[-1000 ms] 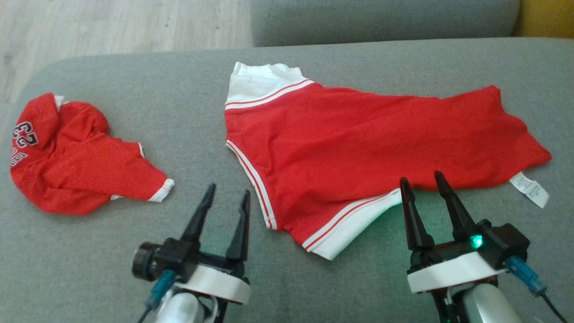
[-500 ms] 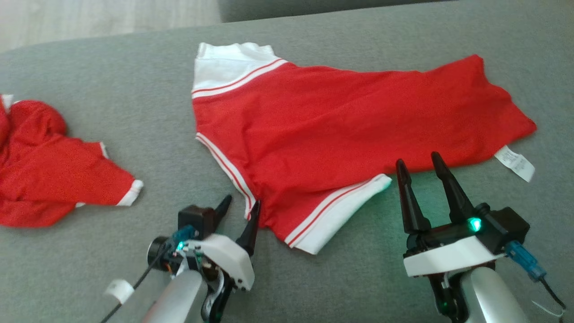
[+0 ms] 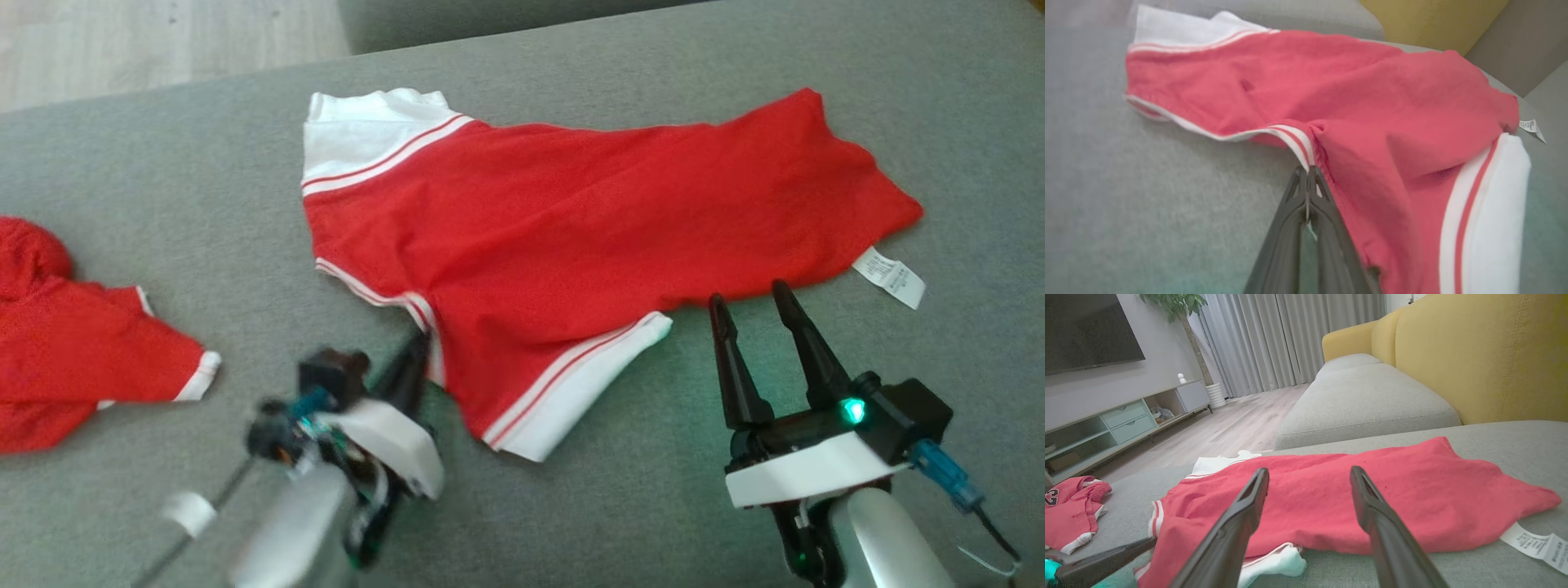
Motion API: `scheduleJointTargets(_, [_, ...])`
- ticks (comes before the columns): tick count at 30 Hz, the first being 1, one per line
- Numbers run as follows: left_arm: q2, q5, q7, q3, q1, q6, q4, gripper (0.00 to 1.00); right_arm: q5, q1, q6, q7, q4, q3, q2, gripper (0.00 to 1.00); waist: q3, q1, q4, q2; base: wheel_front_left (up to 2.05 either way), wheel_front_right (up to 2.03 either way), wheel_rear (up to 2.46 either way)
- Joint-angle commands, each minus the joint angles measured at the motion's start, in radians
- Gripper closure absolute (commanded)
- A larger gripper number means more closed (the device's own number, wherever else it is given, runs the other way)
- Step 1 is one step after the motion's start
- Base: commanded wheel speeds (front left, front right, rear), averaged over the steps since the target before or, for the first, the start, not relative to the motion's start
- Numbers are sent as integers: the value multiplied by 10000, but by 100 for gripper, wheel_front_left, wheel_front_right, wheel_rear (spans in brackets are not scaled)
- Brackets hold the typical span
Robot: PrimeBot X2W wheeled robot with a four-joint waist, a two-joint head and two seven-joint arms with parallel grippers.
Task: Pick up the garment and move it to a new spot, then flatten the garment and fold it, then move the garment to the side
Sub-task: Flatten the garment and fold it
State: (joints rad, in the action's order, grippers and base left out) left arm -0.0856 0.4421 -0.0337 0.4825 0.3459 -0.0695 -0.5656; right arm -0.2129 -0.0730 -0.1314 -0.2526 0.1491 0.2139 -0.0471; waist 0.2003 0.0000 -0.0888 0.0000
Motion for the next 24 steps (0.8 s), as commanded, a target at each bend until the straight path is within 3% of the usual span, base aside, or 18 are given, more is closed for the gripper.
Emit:
scheduleJointTargets(1, [-335,-136,-173,-439,745,77,385,100,-93,-392,7,-92,-292,259,-31,0,38,0,-107,0,0,0,0])
scheduleJointTargets(7, [-1349,-701,-353,-835,2467,291,545,100,-185,-644,7,-92,-326,484,-31,0,318,0,-541,0,0,0,0])
scheduleJointTargets(15, [-2796,-1122,459,-984,4703,-80,-693,100,-474,-1151,7,-92,-502,878,-31,0,1076,0,-1199,0,0,0,0])
scheduleJointTargets(19, [-3154,-1419,488,-692,5406,-271,-1488,100,-561,-1325,7,-92,-569,943,-31,0,1399,0,-1351,0,0,0,0])
scheduleJointTargets(20, [-3166,-1497,425,-600,5525,-296,-1670,53,-563,-1348,7,-92,-576,929,-31,0,1446,0,-1352,0,0,0,0])
scheduleJointTargets(21, [-3110,-1497,378,-568,5604,-304,-1870,0,-561,-1362,7,-92,-577,909,-31,0,1471,0,-1343,0,0,0,0])
scheduleJointTargets(24, [-2842,-1541,83,-430,5744,-288,-2293,0,-522,-1358,7,-92,-557,767,-31,0,1461,0,-1208,0,0,0,0])
